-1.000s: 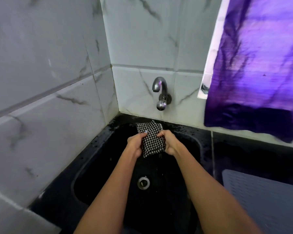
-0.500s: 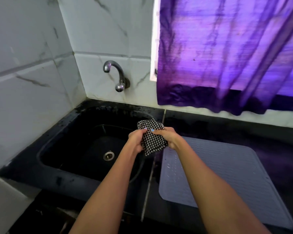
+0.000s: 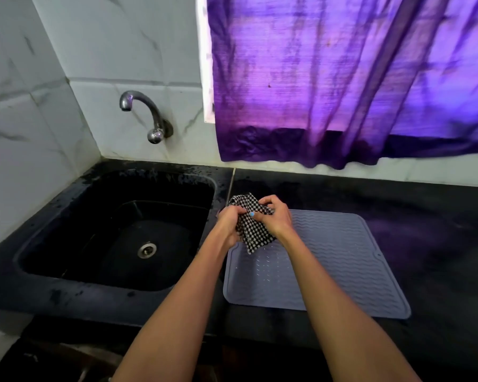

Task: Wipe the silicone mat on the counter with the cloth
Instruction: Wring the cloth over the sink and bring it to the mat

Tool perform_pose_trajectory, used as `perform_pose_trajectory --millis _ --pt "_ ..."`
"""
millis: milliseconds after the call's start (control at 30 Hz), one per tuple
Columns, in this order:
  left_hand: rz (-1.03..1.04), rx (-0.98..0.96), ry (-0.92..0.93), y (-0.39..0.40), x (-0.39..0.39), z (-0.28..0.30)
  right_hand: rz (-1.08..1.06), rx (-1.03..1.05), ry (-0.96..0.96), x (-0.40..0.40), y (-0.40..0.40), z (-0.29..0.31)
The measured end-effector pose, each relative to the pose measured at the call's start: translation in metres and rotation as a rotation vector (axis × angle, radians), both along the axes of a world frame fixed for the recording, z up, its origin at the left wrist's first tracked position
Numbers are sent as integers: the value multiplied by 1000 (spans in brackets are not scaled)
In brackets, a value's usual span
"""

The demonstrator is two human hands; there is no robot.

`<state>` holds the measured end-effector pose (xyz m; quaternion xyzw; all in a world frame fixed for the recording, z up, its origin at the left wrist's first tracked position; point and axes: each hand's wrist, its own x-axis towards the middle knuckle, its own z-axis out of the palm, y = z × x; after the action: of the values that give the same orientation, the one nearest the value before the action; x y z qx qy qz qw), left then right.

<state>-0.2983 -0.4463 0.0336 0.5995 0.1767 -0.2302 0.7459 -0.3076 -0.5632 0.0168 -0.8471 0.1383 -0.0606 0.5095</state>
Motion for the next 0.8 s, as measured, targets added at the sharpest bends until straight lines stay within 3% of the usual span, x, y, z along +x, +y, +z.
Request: perform_pose_trajectory --millis 267,367,467,600,633,700,800 --pt "-38 -169 -2 -3 8 5 -24 -100 -20 -8 7 -3" --pt "-61 -61 -51 -5 12 6 47 146 32 -17 14 -1" --pt "-118 -15 -60 -7 12 6 57 238 73 -22 17 -9" --pt "-159 71 -153 -1 5 -8 -173 663 145 -24 14 -17" --pt "-165 163 -210 5 3 -16 -240 752 163 -25 12 -18" --pt "-245 522 -410 20 1 -38 -325 825 179 -24 7 -22" --pt "-451 965 -574 47 -10 -73 -375 735 188 -22 -3 -26"
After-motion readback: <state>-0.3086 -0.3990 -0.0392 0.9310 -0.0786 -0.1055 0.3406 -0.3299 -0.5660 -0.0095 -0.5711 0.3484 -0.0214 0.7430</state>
